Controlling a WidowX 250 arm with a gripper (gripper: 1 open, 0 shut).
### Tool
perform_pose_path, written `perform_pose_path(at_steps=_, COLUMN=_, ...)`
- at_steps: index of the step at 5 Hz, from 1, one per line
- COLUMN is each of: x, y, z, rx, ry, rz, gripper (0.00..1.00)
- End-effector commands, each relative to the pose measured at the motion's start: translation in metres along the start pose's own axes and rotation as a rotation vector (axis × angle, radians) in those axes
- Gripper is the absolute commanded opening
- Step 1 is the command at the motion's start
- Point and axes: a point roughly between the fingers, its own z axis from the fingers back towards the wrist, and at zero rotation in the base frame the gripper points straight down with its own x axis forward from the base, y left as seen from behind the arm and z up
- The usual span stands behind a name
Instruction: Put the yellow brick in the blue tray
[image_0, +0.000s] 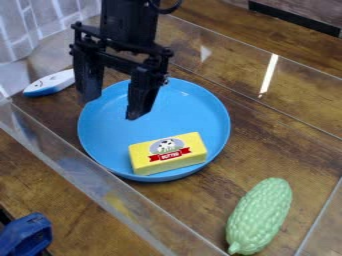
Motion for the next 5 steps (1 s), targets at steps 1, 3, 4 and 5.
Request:
perform_pose_path(at_steps=1, x=-0.005, y=0.002, z=0.014, rx=-0.009, ry=-0.079, rz=-0.012, gripper=1.00)
perform_pose_path(at_steps=3, x=0.012, y=0.014, z=0.013, rx=-0.005, ry=-0.095, rz=-0.086, gripper=1.00)
perform_pose_path(at_steps=4, x=0.021, y=0.014, z=0.016, rx=-0.011, ry=-0.104, rz=-0.070, gripper=1.00)
perform_pose_path(at_steps=5, x=0.029, y=0.014, z=0.019, rx=-0.016, ry=-0.114, rz=-0.056, gripper=1.00)
